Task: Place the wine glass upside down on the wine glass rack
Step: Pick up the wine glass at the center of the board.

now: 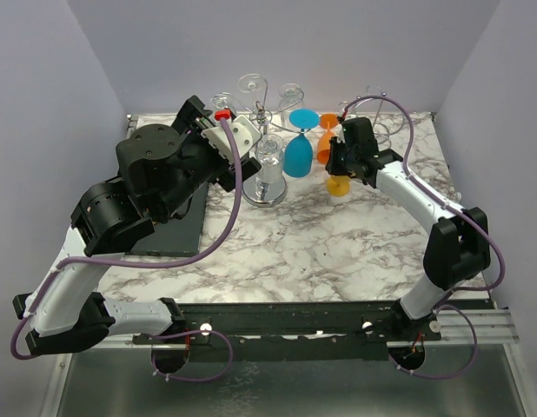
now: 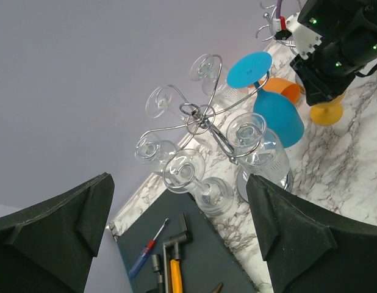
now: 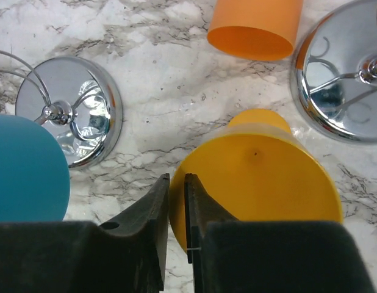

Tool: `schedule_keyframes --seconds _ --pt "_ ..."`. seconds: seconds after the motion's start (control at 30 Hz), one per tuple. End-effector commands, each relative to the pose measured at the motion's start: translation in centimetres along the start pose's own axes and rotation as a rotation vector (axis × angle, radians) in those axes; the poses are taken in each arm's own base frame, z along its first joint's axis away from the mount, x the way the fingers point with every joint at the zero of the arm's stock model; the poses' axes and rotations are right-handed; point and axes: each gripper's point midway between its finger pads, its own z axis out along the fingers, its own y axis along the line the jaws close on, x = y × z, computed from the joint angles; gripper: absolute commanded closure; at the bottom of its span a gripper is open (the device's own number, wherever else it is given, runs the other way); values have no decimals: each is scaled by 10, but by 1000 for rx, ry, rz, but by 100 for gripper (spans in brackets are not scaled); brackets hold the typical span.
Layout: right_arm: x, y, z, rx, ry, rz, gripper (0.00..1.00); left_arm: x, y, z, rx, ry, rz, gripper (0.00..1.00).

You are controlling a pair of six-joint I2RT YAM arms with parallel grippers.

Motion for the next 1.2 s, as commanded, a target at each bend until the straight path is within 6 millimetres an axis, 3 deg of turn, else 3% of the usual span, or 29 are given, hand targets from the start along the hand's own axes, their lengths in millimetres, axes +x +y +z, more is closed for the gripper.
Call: schedule_keyframes --seconds 0.0,0.1,0.27,0.43,0.57,0.7,0.83,1.0,1.17 --pt "-8 1 -13 10 -16 -24 88 -6 3 -3 -3 -25 -25 1" --pt "-26 1 -32 18 -73 -20 99 -7 1 -3 9 -27 -28 1" --pt "-56 6 -88 6 -144 -1 99 -3 -11 2 50 -19 -57 1" --pt "-88 6 -176 -3 -269 38 100 4 -38 15 133 8 -135 1" --pt "-116 5 -248 -8 -381 75 99 -2 -59 31 194 17 -225 1" --pt "-137 9 -308 -58 -520 146 100 -14 -71 49 219 19 -322 1" --pt "-153 29 -361 -239 -721 204 99 -26 -79 67 227 14 -410 1" --pt "-153 51 -399 -437 -849 224 99 -44 -78 82 223 -29 -477 1" --pt "-146 69 -409 -592 -859 256 99 -64 -74 86 247 -146 -539 3"
